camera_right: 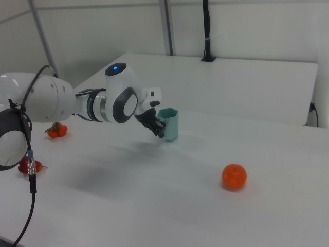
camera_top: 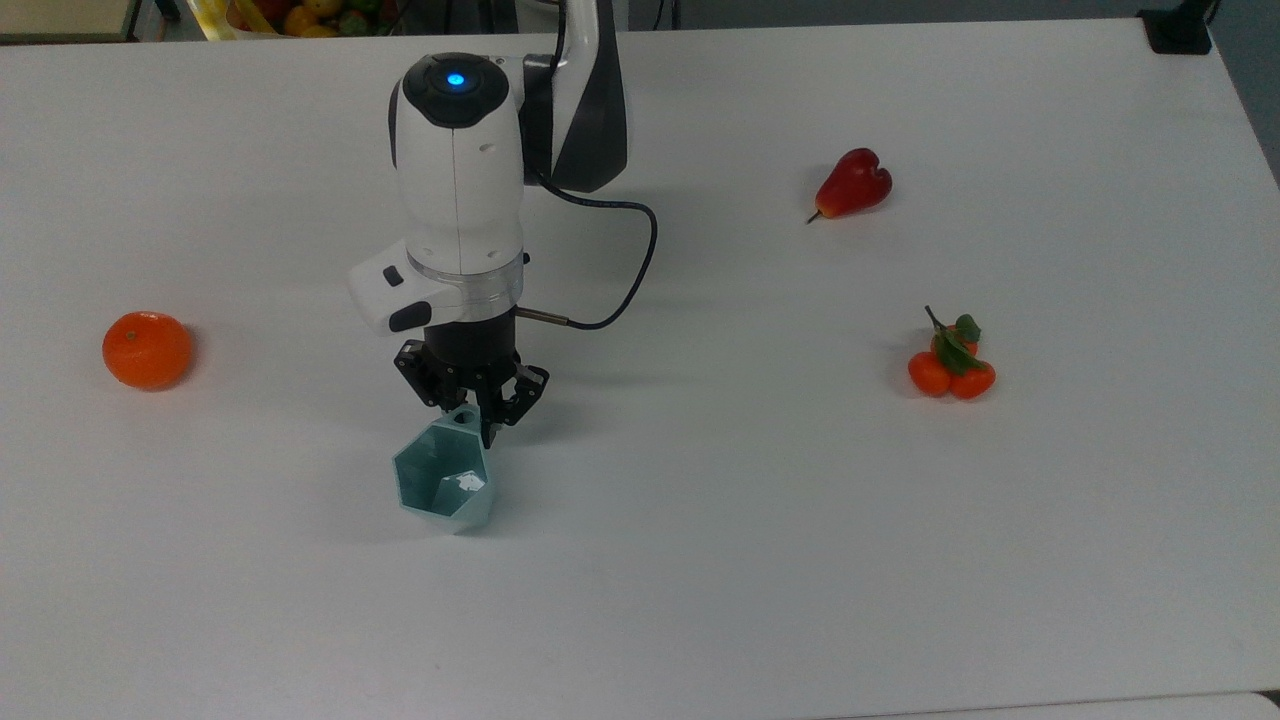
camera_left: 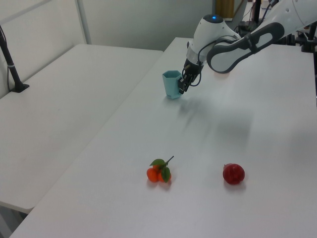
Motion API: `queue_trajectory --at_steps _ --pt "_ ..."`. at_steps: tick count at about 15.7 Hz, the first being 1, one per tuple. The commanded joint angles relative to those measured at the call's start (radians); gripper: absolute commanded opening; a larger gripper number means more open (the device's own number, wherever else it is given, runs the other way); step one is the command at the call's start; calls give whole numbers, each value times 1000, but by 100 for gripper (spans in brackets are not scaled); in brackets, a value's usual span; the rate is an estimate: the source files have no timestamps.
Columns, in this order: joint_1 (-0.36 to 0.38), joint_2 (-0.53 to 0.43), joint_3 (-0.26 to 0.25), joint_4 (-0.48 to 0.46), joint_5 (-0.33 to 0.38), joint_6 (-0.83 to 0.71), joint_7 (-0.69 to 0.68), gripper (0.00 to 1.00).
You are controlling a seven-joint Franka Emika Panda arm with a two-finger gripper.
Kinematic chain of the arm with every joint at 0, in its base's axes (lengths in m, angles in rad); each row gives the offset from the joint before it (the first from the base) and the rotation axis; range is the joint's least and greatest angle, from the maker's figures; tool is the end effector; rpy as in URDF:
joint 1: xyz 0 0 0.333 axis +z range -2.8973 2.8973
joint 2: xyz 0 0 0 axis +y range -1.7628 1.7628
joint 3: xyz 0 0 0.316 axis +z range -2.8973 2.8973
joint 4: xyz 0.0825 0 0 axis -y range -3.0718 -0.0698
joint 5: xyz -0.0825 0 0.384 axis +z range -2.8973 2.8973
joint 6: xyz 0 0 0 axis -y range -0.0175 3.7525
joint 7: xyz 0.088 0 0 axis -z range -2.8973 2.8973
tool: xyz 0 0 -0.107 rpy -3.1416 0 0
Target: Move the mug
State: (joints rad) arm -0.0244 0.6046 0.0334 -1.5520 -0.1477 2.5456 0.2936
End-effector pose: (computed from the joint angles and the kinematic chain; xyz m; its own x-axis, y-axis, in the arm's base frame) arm 0.7350 0.0041 0.3370 0.9049 -0.1743 0.3883 -0.1854 -0.9826 -0.0089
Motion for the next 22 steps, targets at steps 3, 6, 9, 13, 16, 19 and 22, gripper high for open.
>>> queue_trajectory --at_steps 3,6,9,13,16,19,22 --pt "26 -170 -12 -140 -85 -31 61 12" --pt "41 -336 -1 -288 -115 -128 96 12" --pt "55 -526 0 -515 -116 -140 93 12" --pt "93 -661 7 -727 -118 -140 88 12" --pt "122 -697 7 -801 -118 -142 96 13" --pt "127 -684 7 -807 -118 -146 98 22" --pt "129 -674 7 -806 -118 -146 98 37"
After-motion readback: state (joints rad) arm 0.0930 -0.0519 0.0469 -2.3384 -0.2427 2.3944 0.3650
